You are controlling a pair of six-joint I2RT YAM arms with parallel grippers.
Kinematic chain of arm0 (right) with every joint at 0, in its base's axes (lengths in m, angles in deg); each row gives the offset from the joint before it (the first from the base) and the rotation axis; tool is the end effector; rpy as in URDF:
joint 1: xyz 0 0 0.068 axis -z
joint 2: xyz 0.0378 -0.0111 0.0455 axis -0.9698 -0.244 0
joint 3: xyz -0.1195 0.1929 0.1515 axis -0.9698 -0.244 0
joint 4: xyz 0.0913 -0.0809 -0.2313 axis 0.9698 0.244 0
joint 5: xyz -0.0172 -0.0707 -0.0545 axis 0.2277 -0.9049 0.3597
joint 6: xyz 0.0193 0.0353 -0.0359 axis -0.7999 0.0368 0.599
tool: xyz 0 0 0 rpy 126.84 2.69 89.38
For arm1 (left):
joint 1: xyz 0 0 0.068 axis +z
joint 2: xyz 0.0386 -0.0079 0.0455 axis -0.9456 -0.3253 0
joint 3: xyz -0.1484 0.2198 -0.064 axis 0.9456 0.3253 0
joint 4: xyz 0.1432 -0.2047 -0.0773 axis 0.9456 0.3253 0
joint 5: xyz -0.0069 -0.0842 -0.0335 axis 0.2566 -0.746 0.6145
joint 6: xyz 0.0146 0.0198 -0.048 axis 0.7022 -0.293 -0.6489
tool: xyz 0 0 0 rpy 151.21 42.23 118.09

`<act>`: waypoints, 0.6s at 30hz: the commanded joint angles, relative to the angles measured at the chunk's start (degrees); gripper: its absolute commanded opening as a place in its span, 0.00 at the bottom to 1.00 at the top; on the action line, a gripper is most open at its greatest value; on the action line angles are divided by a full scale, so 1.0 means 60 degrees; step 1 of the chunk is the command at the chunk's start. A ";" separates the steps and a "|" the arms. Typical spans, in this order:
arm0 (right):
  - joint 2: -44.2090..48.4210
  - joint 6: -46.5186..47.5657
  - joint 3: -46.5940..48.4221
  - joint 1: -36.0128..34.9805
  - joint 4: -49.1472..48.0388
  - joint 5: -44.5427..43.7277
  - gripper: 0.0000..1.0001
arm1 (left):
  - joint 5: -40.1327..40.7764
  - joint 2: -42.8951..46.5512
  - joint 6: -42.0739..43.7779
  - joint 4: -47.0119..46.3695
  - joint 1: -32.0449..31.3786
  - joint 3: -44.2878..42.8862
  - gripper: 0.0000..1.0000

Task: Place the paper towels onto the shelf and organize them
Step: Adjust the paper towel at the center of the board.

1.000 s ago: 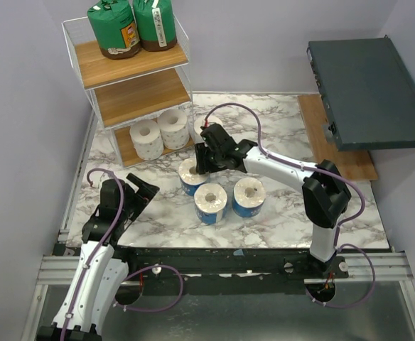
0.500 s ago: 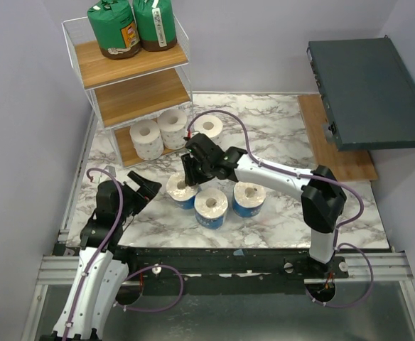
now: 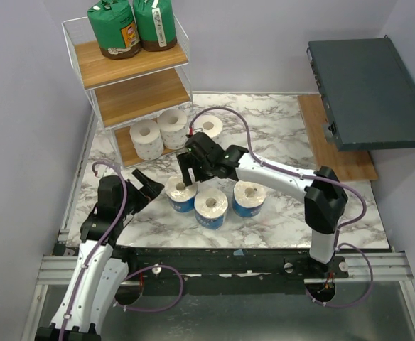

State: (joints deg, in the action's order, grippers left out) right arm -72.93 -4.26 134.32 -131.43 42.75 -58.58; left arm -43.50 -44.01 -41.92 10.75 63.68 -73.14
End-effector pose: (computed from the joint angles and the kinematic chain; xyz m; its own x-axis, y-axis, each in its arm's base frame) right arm 0.2433 0.3454 0.2583 -0.7385 -0.2669 -0.6191 -0.4739 0.8587 0.1951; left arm 0.1278 -0.0220 0.2342 -0.5471 -0.6939 -0.4681 -0.2601 0.6724 -0.6929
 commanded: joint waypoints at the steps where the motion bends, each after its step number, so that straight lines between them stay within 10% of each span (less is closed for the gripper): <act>1: 0.0919 -0.0153 0.0520 -0.0031 0.0476 -0.1141 0.90 | 0.0584 -0.0201 0.0391 0.0450 -0.0579 -0.0827 0.99; 18: 0.5592 -0.1739 -0.4549 0.0787 -0.2043 -0.3567 0.97 | 0.4045 -0.3787 -0.0806 0.2277 -0.4214 -0.3226 0.98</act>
State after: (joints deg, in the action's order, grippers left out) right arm -44.28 -11.95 113.67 -128.43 35.04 -78.01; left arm -24.68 -63.27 -44.69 19.85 40.52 -89.33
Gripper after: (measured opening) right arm 0.965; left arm 0.985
